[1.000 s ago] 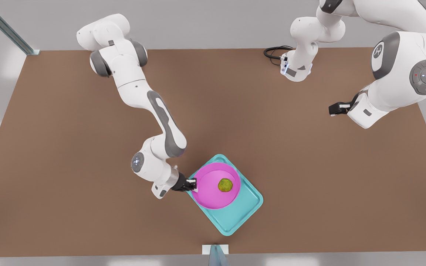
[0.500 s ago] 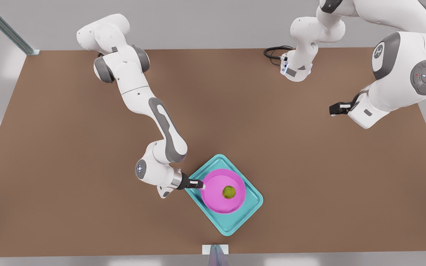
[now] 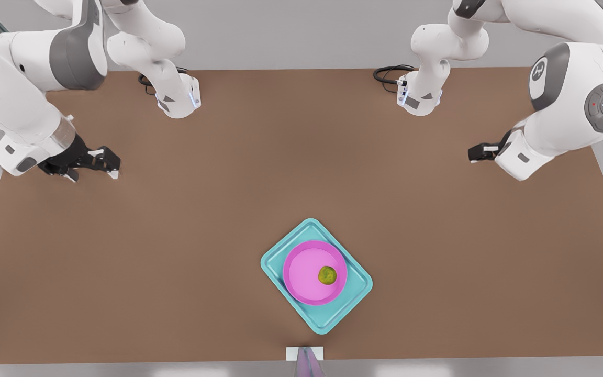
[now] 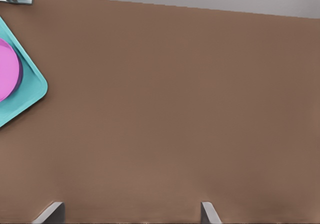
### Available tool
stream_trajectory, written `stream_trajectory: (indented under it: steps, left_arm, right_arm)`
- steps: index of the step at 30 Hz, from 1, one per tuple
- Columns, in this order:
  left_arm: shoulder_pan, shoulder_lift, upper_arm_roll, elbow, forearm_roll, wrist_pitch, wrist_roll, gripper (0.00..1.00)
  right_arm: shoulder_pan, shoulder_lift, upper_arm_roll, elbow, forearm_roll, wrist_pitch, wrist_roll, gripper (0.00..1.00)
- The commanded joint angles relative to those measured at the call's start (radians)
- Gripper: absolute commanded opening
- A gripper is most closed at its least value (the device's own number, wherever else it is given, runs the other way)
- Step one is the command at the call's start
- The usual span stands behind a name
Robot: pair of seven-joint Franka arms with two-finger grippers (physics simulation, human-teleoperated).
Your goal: Place the orange on the plate with the left arm and the plate on the tray with the right arm
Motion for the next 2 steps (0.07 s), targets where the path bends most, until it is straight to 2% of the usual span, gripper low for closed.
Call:
stream_trajectory:
  steps: [1, 2]
  left_arm:
    - [0.000, -0.004, 0.001, 0.000, 0.001, -0.012, -0.007, 1.00]
    - [0.000, -0.004, 0.001, 0.000, 0.002, -0.019, -0.007, 1.00]
  right_arm:
    - [0.012, -0.022, 0.001, -0.015, -0.065, -0.205, -0.105, 1.00]
    - [0.012, -0.020, 0.001, -0.015, -0.065, -0.206, -0.105, 1.00]
